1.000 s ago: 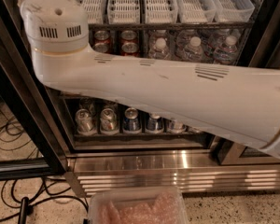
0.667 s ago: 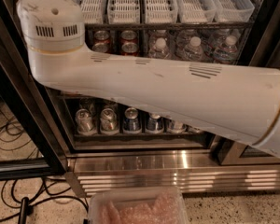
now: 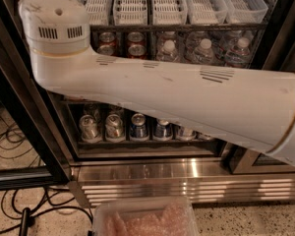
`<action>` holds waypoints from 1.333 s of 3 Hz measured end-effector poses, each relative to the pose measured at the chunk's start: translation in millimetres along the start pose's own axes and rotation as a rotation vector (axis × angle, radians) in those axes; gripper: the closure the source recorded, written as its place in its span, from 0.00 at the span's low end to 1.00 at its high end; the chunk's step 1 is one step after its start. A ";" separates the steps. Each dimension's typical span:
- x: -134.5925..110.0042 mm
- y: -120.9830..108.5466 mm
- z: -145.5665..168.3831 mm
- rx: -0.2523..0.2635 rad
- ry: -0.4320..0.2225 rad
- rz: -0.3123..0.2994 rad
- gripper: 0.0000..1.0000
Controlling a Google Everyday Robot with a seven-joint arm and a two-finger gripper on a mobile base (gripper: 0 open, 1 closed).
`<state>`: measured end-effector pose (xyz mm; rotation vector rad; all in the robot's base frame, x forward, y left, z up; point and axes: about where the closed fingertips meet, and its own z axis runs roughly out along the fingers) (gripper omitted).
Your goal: Pick redbull can from top shelf of fridge
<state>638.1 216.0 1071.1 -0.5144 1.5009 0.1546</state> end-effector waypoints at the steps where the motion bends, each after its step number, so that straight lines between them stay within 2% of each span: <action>1: -1.7 -0.1 -0.9 0.001 -0.003 -0.012 1.00; 4: -29.5 -7.6 -14.1 -0.045 -0.127 0.023 1.00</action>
Offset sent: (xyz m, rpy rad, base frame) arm -0.0042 -0.0073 0.0149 0.1025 -0.0358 0.0363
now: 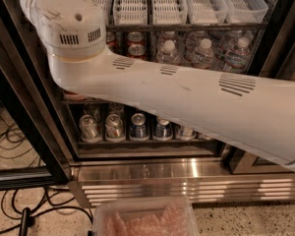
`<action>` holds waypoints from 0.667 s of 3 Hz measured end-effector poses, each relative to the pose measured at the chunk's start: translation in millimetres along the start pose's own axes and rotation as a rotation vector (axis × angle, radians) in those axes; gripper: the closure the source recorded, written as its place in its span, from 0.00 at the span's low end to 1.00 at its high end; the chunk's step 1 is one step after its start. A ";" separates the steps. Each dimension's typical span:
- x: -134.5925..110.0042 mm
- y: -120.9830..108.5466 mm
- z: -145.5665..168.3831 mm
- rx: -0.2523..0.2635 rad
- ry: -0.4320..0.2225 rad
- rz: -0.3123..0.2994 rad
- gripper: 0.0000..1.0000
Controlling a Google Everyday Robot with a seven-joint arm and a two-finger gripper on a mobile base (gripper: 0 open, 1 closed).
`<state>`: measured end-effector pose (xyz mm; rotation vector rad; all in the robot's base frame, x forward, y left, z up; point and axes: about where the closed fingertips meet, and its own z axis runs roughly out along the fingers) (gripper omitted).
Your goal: Pick redbull can from top shelf of fridge
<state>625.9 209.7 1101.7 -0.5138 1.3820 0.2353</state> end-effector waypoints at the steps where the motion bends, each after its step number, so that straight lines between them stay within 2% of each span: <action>1: -9.7 -5.9 -7.3 -0.008 -0.019 -0.003 1.00; 2: -13.2 -14.6 -33.2 -0.011 0.005 -0.009 1.00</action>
Offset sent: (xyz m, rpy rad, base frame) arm -0.0514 -0.0639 0.0014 0.0805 0.1543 0.0056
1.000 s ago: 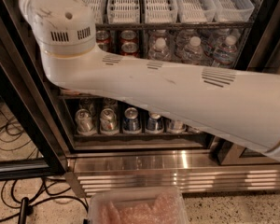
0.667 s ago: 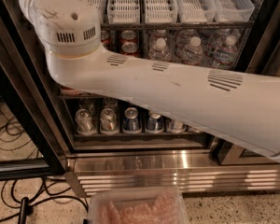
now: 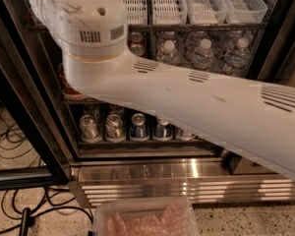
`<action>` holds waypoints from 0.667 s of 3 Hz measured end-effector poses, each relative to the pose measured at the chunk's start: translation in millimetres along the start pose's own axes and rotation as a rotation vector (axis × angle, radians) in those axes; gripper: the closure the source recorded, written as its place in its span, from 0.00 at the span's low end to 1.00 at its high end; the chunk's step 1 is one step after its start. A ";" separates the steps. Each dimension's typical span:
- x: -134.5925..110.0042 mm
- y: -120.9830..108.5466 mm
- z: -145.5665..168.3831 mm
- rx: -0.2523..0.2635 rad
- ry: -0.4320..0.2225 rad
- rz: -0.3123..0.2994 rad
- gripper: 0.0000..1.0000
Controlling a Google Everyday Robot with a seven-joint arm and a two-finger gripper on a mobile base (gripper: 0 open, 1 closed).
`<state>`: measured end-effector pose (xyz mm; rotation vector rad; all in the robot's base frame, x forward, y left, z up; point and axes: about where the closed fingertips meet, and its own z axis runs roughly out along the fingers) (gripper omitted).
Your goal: Pick redbull can from top shelf of fridge
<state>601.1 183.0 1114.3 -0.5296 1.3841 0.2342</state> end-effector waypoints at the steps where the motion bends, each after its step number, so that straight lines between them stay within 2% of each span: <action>1: -8.5 -12.6 -84.8 -0.025 0.062 0.034 1.00; 2: -18.9 1.8 -89.9 -0.078 0.052 0.050 1.00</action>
Offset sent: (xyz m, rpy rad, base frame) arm -0.1080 -0.1023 -0.0093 0.1564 0.3045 0.0777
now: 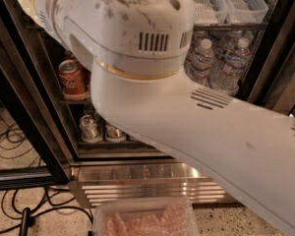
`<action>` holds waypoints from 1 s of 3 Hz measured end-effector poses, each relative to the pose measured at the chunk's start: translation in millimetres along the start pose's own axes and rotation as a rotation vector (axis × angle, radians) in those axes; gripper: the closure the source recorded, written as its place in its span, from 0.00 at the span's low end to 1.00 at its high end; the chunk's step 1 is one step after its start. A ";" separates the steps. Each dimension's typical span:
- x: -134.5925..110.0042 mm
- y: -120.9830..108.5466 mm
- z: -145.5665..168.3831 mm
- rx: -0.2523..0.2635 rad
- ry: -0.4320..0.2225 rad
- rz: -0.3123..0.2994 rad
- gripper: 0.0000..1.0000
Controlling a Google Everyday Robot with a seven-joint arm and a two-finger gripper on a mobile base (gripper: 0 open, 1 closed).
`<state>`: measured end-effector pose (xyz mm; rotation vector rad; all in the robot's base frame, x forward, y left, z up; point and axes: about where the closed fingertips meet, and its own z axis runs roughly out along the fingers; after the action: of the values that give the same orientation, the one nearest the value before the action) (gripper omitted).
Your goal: Pick redbull can from top shelf of fridge
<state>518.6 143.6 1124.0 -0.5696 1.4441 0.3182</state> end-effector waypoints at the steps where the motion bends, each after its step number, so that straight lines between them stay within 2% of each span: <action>1: -7.6 4.7 -1.7 -0.001 -0.008 -0.037 1.00; 2: -5.0 -15.7 -17.3 0.040 0.005 -0.035 1.00; 3: 4.9 -48.8 -51.5 0.105 0.038 -0.038 1.00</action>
Offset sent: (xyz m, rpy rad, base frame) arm -0.0034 -0.0782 -0.0121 0.0331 0.0519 -0.1134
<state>502.0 74.5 1126.2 -0.5195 1.4760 0.2012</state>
